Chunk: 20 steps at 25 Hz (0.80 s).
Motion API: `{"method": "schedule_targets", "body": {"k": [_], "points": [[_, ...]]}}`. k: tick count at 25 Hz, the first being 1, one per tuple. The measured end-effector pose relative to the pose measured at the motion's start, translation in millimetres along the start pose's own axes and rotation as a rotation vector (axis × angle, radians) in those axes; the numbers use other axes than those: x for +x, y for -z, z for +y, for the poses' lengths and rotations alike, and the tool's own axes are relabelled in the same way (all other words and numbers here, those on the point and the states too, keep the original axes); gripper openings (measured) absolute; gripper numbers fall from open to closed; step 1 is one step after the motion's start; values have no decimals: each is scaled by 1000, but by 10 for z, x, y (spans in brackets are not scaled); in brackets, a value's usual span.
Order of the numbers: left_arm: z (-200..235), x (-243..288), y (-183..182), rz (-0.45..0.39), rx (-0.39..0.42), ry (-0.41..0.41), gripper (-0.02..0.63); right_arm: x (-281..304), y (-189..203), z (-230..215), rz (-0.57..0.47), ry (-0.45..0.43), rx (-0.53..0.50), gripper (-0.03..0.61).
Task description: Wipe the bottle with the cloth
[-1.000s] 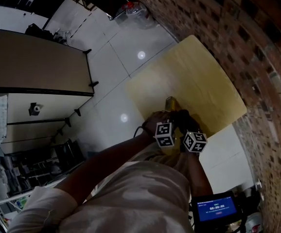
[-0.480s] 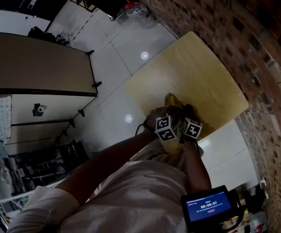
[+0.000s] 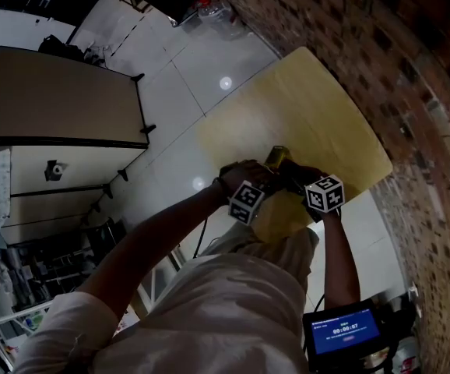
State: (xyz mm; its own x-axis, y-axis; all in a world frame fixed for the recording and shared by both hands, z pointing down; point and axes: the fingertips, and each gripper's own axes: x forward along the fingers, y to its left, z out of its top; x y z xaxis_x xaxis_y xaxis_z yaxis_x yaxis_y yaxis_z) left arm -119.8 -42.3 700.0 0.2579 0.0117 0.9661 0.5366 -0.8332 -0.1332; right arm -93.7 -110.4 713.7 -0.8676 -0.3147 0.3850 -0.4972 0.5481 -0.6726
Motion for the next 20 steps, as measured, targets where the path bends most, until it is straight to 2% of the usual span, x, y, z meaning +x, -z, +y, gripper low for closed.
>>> {"method": "schedule_targets", "body": {"k": [2, 4, 7, 10, 12, 14, 17, 18, 20], "points": [[-25, 14, 3, 24, 62, 24, 169, 154, 90, 69, 76, -82, -6, 74], [-42, 13, 13, 28, 105, 32, 169, 260, 148, 12, 121, -92, 24, 72], [-58, -8, 33, 19, 129, 28, 169, 419, 322, -202, 257, -7, -27, 69], [-56, -19, 26, 24, 123, 16, 170, 533, 605, -427, 469, 108, -206, 69], [-55, -18, 28, 23, 87, 9, 170, 558, 648, -474, 523, 130, -257, 69], [0, 2, 14, 1, -19, -23, 170, 494, 528, -547, 421, 170, -152, 72], [166, 31, -27, -15, -269, -100, 173, 74, 385, -725, 107, 293, 132, 72], [214, 29, -18, 2, -350, -122, 173, -91, 409, -719, 31, 316, 174, 72], [286, 19, 19, 46, -502, -168, 175, -329, 583, -566, -33, 322, 177, 72]]}}
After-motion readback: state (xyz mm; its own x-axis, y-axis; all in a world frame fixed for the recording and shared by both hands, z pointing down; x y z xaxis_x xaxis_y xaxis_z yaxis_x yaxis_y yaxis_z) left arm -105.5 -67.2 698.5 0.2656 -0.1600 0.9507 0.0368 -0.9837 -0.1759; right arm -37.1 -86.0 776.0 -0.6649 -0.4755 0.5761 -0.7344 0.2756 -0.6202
